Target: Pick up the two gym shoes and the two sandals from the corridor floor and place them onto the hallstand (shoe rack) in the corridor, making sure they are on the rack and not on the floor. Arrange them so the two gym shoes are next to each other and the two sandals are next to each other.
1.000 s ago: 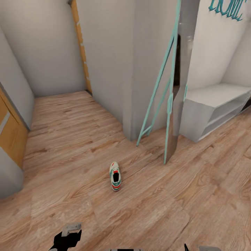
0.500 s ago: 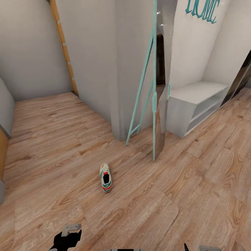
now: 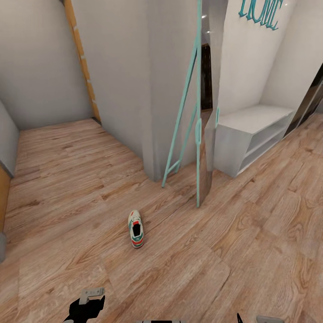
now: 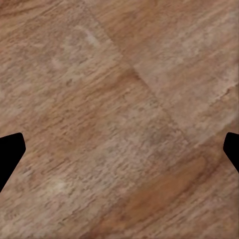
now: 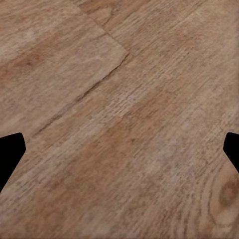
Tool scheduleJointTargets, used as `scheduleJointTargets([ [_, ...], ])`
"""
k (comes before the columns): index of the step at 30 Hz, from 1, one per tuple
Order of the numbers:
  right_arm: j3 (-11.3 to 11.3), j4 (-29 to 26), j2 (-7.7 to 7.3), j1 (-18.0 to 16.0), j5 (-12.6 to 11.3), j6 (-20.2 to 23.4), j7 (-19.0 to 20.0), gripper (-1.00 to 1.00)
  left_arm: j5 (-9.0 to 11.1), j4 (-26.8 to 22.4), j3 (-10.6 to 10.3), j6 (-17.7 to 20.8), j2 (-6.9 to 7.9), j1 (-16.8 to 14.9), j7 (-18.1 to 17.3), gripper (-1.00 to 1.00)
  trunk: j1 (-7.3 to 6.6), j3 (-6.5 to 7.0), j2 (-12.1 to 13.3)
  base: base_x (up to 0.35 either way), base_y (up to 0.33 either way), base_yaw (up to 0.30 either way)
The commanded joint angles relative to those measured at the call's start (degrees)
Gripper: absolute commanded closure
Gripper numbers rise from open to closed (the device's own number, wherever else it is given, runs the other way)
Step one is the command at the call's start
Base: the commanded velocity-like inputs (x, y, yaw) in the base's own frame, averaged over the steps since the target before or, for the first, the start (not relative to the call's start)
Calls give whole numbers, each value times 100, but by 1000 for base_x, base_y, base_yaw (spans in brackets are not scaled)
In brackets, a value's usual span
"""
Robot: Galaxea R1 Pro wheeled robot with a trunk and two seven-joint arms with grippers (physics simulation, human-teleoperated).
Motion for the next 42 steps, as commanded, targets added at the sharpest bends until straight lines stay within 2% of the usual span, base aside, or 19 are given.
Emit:
scheduleJointTargets([
  [1,-2,4,0,-2,-1,-18,-2,-100,24,5,3,-18,-1,-3,3,-100,-1,-4,-2,0,0,0],
  [22,-22,-4,-12,-2,5,-36,-4,-100,16,5,3,-23,-1,-3,8,-100,-1,-4,-2,63,0,0],
  [25,-159,-34,-41,-4,-6,-36,-5,-100,16,5,3,-55,-1,-3,5,-100,-1,-4,-2,38,0,0],
  [28,-416,-119,-103,-7,-12,-29,-6,-100,16,5,3,-82,-5,-3,4,-100,-1,-4,-2,19,0,0],
  [29,-626,-256,-155,-8,-14,-23,-4,-100,13,5,3,-94,-7,-3,3,-100,-1,-4,-2,10,0,0],
  [33,-1089,-884,-305,-10,-22,0,30,-100,4,5,3,-108,-6,-3,3,-100,-1,-4,-2,5,0,0],
  [36,-1267,-1429,-381,-10,-30,29,40,-100,1,0,3,-112,-6,-7,3,-100,-1,-4,-2,2,0,0],
  [39,-1341,-1967,-415,-10,-33,139,40,-100,0,-31,3,-114,-8,-9,8,-100,-1,-4,-2,0,0,0],
  [42,-1377,-2854,-433,-10,-35,722,51,-100,-9,-222,3,-105,-6,-6,16,-100,-1,-4,-2,0,0,0],
])
